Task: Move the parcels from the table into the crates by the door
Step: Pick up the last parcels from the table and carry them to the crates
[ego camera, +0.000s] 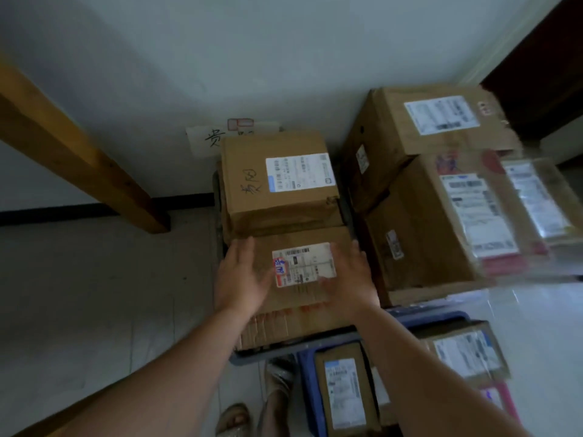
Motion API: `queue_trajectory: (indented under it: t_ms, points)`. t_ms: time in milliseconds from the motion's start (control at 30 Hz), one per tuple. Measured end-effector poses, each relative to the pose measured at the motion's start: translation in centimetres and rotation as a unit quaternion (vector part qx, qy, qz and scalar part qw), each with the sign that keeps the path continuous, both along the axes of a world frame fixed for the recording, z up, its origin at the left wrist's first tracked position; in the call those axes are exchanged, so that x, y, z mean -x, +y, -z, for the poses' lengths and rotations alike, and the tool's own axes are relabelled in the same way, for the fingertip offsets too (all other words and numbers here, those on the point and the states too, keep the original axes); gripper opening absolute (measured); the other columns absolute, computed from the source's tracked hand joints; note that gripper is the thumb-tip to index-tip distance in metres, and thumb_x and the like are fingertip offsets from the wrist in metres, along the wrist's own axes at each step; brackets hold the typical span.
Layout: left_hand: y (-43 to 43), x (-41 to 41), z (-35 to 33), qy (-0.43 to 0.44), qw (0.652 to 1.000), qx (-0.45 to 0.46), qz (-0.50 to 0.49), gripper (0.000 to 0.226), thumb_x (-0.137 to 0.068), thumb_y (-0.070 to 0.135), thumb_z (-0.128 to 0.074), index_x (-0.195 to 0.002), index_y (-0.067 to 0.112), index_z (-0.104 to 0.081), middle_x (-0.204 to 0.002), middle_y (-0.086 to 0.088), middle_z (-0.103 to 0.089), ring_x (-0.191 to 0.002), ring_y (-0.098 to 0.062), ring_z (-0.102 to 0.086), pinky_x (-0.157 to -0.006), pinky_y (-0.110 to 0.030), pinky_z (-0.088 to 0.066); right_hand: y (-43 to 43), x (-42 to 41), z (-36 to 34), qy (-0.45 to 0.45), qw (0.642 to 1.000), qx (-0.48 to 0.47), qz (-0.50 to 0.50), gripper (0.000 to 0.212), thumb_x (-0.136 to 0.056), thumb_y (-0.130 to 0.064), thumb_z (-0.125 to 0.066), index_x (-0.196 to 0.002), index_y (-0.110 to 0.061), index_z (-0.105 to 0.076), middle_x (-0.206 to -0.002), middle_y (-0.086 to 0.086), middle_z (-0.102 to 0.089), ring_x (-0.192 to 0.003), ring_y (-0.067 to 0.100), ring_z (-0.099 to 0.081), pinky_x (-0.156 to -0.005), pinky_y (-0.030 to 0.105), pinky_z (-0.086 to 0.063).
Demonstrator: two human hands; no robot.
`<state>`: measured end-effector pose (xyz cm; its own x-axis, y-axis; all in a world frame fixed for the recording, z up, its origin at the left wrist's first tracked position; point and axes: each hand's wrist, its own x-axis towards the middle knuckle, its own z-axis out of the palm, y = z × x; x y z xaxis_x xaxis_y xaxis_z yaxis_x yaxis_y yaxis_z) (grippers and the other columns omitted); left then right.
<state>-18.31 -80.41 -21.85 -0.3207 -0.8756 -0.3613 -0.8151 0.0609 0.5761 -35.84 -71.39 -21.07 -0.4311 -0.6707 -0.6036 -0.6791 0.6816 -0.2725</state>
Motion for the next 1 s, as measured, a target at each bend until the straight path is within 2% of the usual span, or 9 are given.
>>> queue_trajectory:
  t_ms: [100, 200, 300, 433, 567, 767, 900, 1000]
  points:
    - [2.3, 0.6, -3.2, 0.007, 0.998, 0.053, 0.03, 0.074, -0.087, 0.043, -0.061, -0.148, 0.02, -0.026, -0.155, -0.006, -0.022, -0.139, -0.025, -0.024, -0.11, -0.032, -0.024, 3.3, -1.4, -2.4, -0.005, 0.998, 0.033, 0.044, 0.076, -0.096, -0.036, -0.05, -0.15, -0.038, 0.003, -0.159, -0.001, 0.018, -0.146, 0.022, 0.015, -0.117, 0.043, -0.01]
    - [5.9, 1.1, -4.5, 0.004, 0.997, 0.052, 0.059, 0.071, -0.086, 0.043, -0.061, -0.146, 0.021, -0.028, -0.15, -0.005, -0.03, -0.134, -0.024, -0.031, -0.104, -0.032, -0.032, 7.9, -1.7, -3.9, -0.016, 0.994, 0.052, 0.09, 0.069, -0.096, -0.037, -0.049, -0.15, -0.04, -0.007, -0.16, -0.001, 0.014, -0.147, 0.021, 0.013, -0.117, 0.042, -0.014]
    - [10.8, 2.3, -3.8, -0.016, 0.995, 0.003, 0.099, 0.074, -0.089, 0.047, -0.055, -0.149, 0.028, -0.016, -0.155, -0.002, -0.019, -0.139, -0.024, -0.023, -0.108, -0.037, -0.028, 13.2, -0.3, -3.6, -0.006, 0.993, 0.019, 0.116, 0.07, -0.096, -0.041, -0.048, -0.151, -0.04, -0.005, -0.159, -0.002, 0.017, -0.146, 0.019, 0.015, -0.117, 0.04, -0.015]
    - [15.4, 3.5, -1.4, -0.023, 0.985, -0.049, 0.162, 0.075, -0.093, 0.047, -0.048, -0.15, 0.028, -0.004, -0.159, 0.001, 0.001, -0.145, -0.019, -0.002, -0.115, -0.034, -0.011, 18.8, 1.4, -1.6, 0.029, 0.991, -0.011, 0.13, 0.071, -0.096, -0.047, -0.044, -0.15, -0.039, 0.001, -0.159, 0.001, 0.018, -0.146, 0.022, 0.014, -0.118, 0.041, -0.011]
    - [22.3, 5.9, 2.6, -0.064, 0.978, -0.064, 0.191, 0.072, -0.095, 0.045, -0.044, -0.15, 0.028, -0.002, -0.159, 0.001, 0.001, -0.145, -0.021, -0.004, -0.117, -0.034, -0.013, 26.0, 4.0, 2.7, 0.042, 0.992, -0.049, 0.112, 0.077, -0.094, -0.053, -0.043, -0.148, -0.042, 0.01, -0.157, 0.0, 0.022, -0.145, 0.024, 0.016, -0.117, 0.045, -0.007]
    - [29.6, 8.6, 9.0, -0.11, 0.97, -0.091, 0.199, 0.071, -0.095, 0.042, -0.046, -0.15, 0.032, -0.003, -0.159, 0.0, 0.004, -0.145, -0.024, -0.004, -0.116, -0.038, -0.017, 31.4, 6.8, 8.3, 0.075, 0.993, -0.074, 0.054, 0.083, -0.093, -0.059, -0.036, -0.129, -0.049, 0.038, -0.145, -0.003, 0.041, -0.13, 0.022, 0.036, -0.114, 0.054, -0.001]
    - [32.0, 10.6, 12.9, -0.143, 0.957, -0.078, 0.239, 0.071, -0.095, 0.048, -0.041, -0.149, 0.035, 0.003, -0.158, -0.006, 0.011, -0.145, -0.028, 0.004, -0.117, -0.046, -0.01, 31.9, 8.9, 10.7, 0.086, 0.992, -0.086, 0.045, 0.09, -0.09, -0.064, -0.038, -0.121, -0.051, 0.045, -0.136, -0.004, 0.05, -0.134, 0.028, 0.037, -0.11, 0.065, -0.006]
    - [32.6, 12.0, 16.0, -0.171, 0.945, -0.091, 0.263, 0.077, -0.094, 0.043, -0.046, -0.148, 0.035, 0.008, -0.157, -0.007, 0.017, -0.144, -0.033, 0.011, -0.115, -0.053, -0.01, 32.3, 9.1, 12.7, 0.087, 0.993, -0.069, 0.04, 0.09, -0.089, -0.067, -0.035, -0.117, -0.052, 0.049, -0.128, -0.006, 0.061, -0.123, 0.029, 0.05, -0.11, 0.066, -0.01]
